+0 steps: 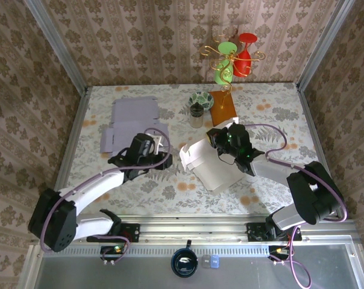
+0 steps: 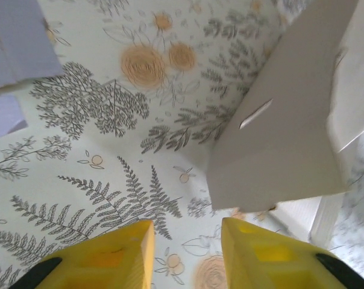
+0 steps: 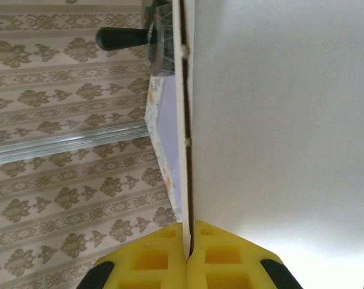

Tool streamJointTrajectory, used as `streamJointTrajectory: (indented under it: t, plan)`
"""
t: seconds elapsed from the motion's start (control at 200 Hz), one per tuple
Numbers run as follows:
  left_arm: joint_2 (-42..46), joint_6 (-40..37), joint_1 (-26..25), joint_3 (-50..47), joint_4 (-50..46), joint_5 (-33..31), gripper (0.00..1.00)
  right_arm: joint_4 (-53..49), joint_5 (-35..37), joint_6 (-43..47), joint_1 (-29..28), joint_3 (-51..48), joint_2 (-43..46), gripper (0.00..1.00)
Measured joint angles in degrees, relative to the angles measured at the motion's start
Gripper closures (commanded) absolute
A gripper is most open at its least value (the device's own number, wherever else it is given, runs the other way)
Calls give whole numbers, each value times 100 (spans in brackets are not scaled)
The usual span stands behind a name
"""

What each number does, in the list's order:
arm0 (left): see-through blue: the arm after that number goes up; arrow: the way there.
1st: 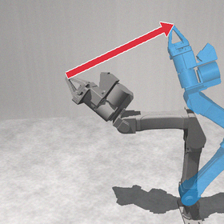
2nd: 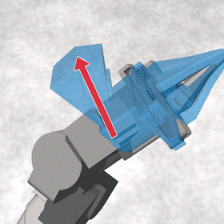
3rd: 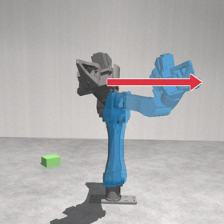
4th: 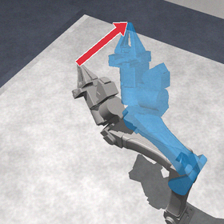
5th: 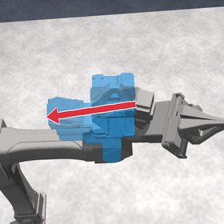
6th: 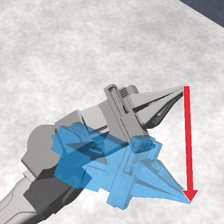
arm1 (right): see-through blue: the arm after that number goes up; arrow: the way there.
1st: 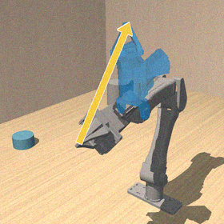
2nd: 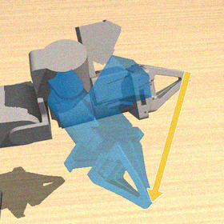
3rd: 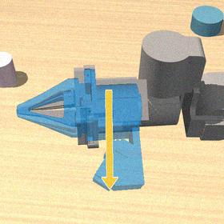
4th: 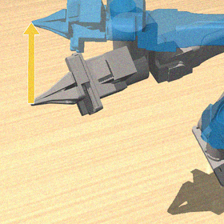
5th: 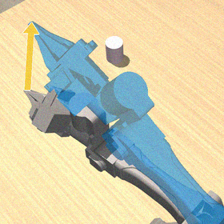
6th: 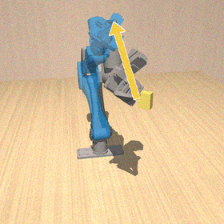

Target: Fold the paper box

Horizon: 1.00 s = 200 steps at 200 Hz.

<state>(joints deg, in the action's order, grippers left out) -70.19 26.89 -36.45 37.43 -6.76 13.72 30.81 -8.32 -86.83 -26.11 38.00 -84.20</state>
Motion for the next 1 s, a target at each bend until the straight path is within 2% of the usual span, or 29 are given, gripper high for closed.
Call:
streamJointTrajectory:
  t: [0.17, 0.26, 0.475, 1.0]
  plan:
    - [-319, -726, -125, -291, 691, -98, 61, 251, -98, -13, 42, -24, -2, 100]
    - [-540, -1161, -140, -284, 1043, -101, 64, 376, -155, -35, 48, -26, -33, 100]
    - [-1220, -2009, -142, -140, 1401, 76, 64, 503, -249, -55, 48, -85, -151, 100]
    - [-1596, -2629, -304, -13, 1775, 234, 63, 754, -289, -63, 63, -195, -319, 100]
